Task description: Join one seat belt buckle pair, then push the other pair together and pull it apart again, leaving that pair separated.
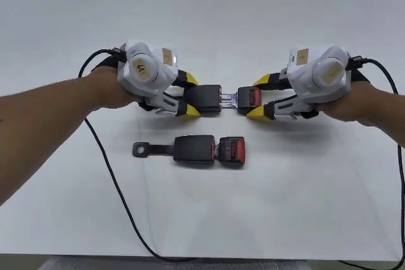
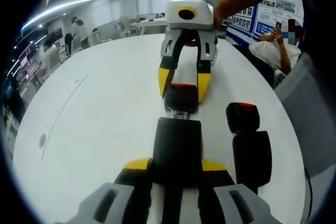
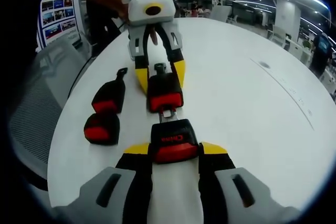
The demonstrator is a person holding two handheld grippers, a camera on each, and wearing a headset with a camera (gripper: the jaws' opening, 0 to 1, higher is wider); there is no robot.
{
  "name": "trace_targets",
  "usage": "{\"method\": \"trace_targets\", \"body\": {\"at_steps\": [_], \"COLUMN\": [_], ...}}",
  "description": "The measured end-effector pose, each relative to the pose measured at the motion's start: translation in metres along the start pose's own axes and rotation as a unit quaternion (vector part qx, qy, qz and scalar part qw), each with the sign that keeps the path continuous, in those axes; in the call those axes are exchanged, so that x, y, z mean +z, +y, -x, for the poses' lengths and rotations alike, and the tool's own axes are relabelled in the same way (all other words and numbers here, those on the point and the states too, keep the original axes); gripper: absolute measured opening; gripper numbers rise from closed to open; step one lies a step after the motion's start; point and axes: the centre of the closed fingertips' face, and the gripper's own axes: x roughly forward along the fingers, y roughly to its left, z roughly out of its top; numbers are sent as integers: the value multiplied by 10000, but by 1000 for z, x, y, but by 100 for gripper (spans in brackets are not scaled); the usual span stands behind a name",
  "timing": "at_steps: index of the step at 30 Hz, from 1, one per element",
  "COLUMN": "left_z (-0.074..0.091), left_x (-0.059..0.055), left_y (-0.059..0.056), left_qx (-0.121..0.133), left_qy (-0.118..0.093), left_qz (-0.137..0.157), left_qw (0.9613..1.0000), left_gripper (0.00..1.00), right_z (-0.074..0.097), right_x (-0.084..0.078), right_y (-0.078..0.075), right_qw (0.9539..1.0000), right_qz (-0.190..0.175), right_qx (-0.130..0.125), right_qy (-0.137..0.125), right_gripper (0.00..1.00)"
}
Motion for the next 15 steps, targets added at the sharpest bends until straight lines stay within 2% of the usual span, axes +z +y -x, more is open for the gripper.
{"method": "trace_targets", "body": {"at_steps": [4, 15], "left_z": [0, 0], "left_x": [0, -3], "left_y": [0, -1], "left_qx": [-21, -51], "left_qy": [15, 57], "left_qz": [-47, -49], "left_qw": [10000, 10000], "left_gripper": [34, 34], "right_z": [-1, -5], "right_x": [1, 6], "right_y": [-4, -2], "right_qw": [10000, 10000], "right_qz": [11, -92], "right_qx": [21, 27], "right_qy": [10, -20], "right_gripper": [32, 32]}}
